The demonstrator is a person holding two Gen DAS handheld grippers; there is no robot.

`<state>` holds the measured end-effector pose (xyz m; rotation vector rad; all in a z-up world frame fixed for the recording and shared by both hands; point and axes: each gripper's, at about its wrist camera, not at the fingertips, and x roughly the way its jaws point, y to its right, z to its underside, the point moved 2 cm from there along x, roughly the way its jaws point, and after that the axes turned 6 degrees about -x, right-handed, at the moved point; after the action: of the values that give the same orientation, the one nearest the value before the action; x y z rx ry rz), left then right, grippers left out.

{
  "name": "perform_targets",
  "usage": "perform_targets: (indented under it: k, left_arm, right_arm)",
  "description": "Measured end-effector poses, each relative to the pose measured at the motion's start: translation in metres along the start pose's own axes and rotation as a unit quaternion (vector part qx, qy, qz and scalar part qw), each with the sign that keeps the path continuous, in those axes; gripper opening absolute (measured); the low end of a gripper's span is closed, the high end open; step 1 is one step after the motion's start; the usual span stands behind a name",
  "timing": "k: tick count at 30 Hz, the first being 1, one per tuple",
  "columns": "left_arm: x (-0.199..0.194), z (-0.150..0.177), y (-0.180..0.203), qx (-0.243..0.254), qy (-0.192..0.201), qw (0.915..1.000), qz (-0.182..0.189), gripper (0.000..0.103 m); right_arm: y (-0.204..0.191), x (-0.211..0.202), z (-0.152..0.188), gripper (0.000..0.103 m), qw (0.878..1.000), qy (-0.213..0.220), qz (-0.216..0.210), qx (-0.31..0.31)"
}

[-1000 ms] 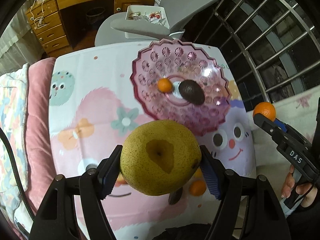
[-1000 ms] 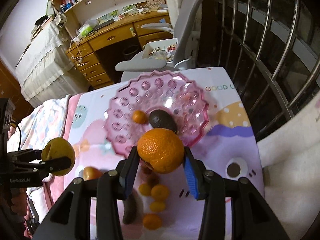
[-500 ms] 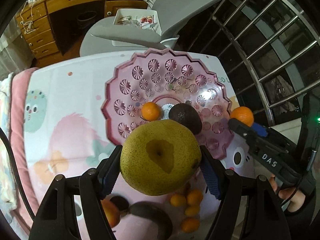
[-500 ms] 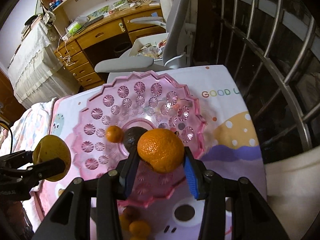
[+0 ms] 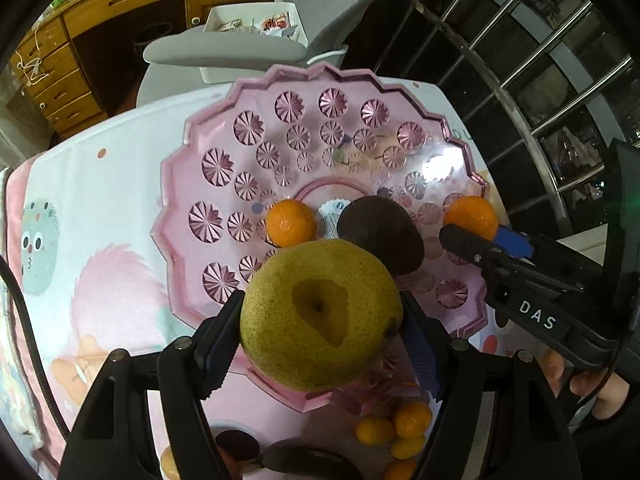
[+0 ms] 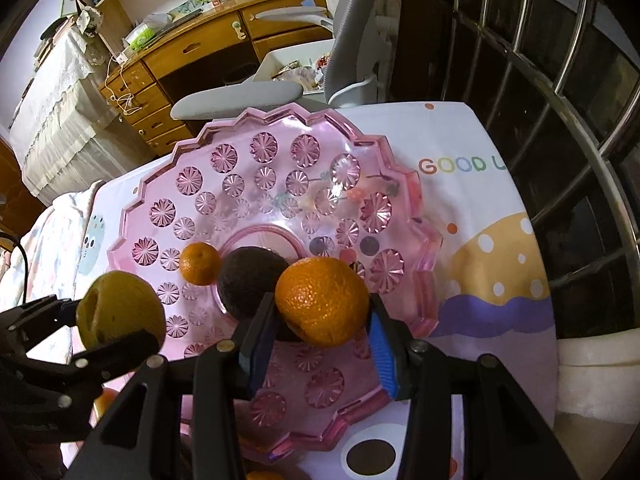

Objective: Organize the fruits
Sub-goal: 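Carry the pear and orange into the pink bowl and open both grippers, then withdraw both grippers from the bowl toward the remaining fruit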

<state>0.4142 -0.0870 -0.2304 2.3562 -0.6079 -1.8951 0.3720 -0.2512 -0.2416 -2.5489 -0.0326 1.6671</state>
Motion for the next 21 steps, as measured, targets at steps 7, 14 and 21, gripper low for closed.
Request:
perform_targets:
  k: [7,14,21]
  left_arm:
    - [0.000,0.002,0.001,-0.001,-0.001,1.0000,0.002,0.075]
    - [-0.033,0.007,0.003,0.000,0.031,0.9995,0.009,0.087]
    - [-0.074,0.032,-0.004,-0.002,0.054,0.9985,0.005,0.087]
  right_arm:
    - [0.001,0.001,0.002,0.045,1.000,-0.008,-0.001,0.004]
    - [0.000,-0.018,0.004,0.053,1.000,0.006,0.001,0.011]
    - [-0.011,-0.056,0.015,0.056,0.999,0.027,0.006,0.016]
